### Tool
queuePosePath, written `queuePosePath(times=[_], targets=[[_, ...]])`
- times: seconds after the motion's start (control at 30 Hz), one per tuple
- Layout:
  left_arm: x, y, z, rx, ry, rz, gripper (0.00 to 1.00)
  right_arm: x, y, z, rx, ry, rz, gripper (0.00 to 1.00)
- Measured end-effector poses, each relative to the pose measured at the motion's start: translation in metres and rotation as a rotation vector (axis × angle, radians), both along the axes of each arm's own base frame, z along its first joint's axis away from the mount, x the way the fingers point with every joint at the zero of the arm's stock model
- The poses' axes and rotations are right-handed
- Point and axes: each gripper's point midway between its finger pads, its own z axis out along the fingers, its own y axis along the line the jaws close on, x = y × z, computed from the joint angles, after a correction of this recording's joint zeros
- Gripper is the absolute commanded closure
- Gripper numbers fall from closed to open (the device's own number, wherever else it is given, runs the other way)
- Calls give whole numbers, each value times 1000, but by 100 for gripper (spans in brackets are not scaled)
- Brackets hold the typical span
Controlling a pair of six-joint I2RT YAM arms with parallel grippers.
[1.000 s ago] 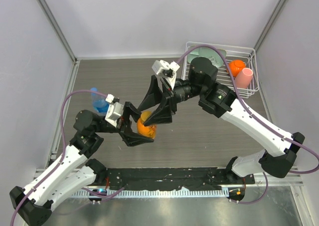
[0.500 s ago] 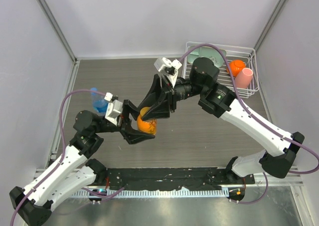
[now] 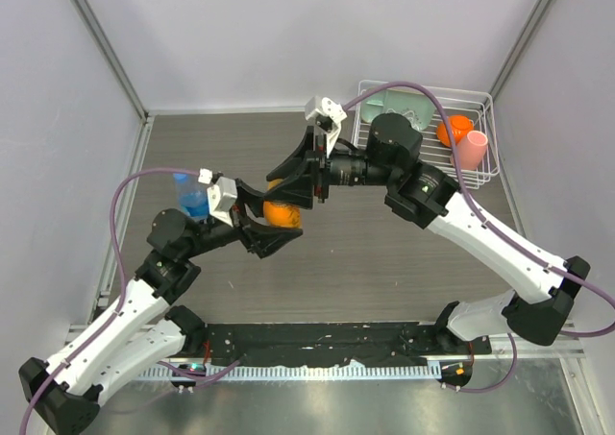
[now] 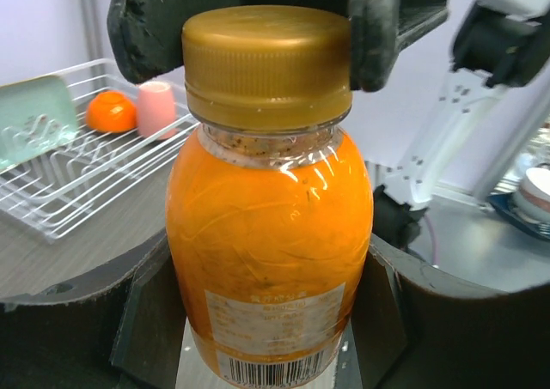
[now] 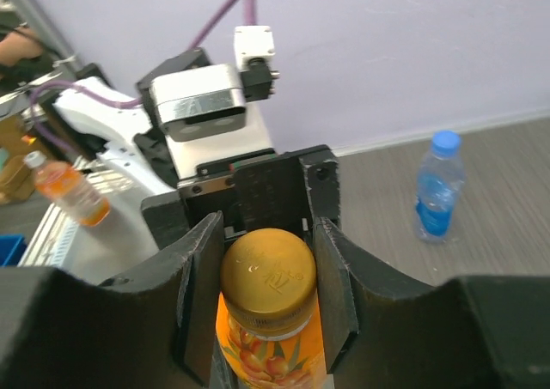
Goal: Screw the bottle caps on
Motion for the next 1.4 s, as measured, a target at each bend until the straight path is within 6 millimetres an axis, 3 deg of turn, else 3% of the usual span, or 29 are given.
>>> queuePosePath(times=[0.23, 0.7, 0.73, 0.83, 0.87, 0.9, 1.07, 1.2, 1.4], targets=[[30, 6, -18, 45, 26, 153, 100, 35, 3, -19, -30, 45, -227, 99], [57, 18, -47, 119, 12, 298, 100, 76, 13, -48, -77, 167, -713, 98], [58, 19, -49, 125, 15, 307, 100, 79, 14, -51, -84, 174, -747, 95], [62, 22, -56, 144, 26, 330, 100, 87, 14, -58, -99, 187, -831, 73], [63, 22, -58, 147, 29, 332, 100, 88, 12, -59, -104, 188, -849, 58], [63, 23, -58, 149, 30, 332, 100, 89, 11, -59, -109, 188, -863, 53], [62, 24, -45, 111, -13, 338, 100, 86, 4, -45, -129, 160, -857, 20], [58, 25, -31, 70, -40, 335, 97, 84, -11, -25, -121, 139, -789, 15], [41, 20, -28, 56, -37, 246, 94, 83, -65, 17, -48, 92, -666, 13]])
